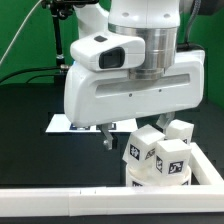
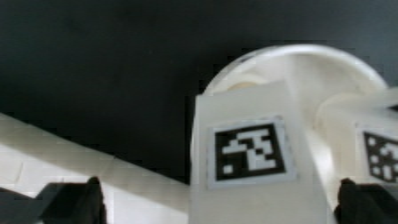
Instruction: Assemble stool
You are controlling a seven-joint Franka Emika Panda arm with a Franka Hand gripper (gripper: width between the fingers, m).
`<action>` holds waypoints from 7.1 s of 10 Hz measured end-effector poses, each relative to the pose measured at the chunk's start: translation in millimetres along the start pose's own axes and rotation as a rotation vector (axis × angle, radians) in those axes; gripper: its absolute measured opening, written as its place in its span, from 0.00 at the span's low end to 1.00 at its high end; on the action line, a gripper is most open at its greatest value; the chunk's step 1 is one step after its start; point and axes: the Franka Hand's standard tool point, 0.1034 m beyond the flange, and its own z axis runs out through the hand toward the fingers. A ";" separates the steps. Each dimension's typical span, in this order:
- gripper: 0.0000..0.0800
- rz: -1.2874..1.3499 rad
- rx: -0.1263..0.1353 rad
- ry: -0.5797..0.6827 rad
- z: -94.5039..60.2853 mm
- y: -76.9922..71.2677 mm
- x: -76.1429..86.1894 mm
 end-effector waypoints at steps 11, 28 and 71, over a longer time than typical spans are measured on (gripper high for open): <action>0.42 0.555 -0.002 0.018 2.6 2.3 0.8; 0.43 2.088 0.103 0.193 7.5 -21.3 -0.8; 0.81 -0.786 -0.137 0.060 -13.9 -8.7 -15.6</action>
Offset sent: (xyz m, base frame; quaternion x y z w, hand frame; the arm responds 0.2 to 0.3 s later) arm 0.0000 0.0000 0.0000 0.0000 0.0000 0.0650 0.9979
